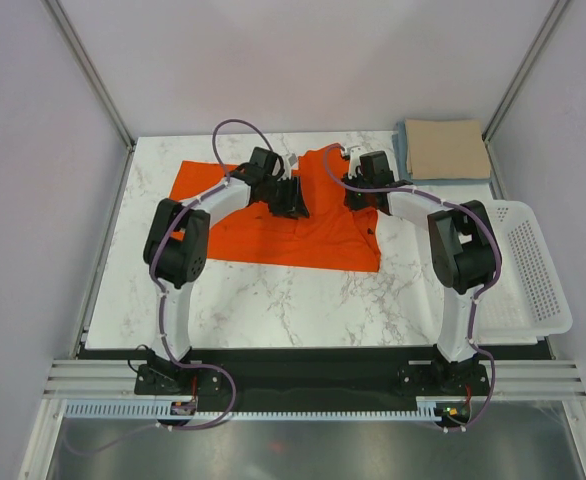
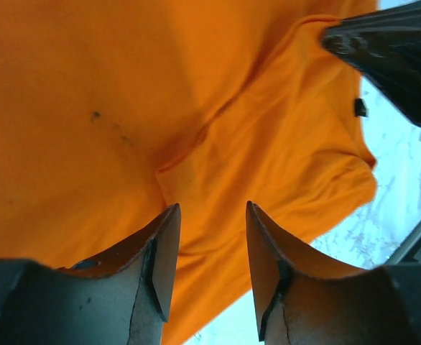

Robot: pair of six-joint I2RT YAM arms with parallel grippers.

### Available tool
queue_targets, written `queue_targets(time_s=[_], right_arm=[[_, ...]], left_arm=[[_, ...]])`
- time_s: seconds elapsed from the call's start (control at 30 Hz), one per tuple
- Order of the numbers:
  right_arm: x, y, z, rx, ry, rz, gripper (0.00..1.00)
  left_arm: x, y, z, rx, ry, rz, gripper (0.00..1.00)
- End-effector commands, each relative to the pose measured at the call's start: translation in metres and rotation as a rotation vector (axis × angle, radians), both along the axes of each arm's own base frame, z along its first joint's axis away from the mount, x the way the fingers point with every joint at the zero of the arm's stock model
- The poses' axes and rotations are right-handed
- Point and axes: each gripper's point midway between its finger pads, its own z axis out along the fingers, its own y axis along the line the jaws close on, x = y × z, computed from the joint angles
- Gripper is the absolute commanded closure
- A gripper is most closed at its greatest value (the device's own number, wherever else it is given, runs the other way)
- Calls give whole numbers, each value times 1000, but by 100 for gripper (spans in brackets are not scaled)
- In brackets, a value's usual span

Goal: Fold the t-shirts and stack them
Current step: Fold the tshirt

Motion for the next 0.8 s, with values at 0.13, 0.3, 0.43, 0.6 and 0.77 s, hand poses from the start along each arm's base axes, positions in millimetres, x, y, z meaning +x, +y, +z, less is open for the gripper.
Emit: queue_targets(time_s=[0.13, 0.3, 0.43, 0.6, 0.77], right_arm=[[5, 16, 25, 83, -48, 23, 100], [5, 16, 26, 80, -53, 23, 100], [6, 14, 26, 78, -54, 19, 100], [7, 16, 26, 82, -53, 17, 100], [6, 15, 25, 78, -52, 14, 100]], left_arm=[[25, -5, -8, 24, -65, -1, 51], [28, -3, -18, 46, -62, 2, 50], [24, -3, -27, 47, -42, -8, 51], [21, -6, -30, 47, -39, -19, 51], [22, -5, -29, 56, -49, -16, 63]])
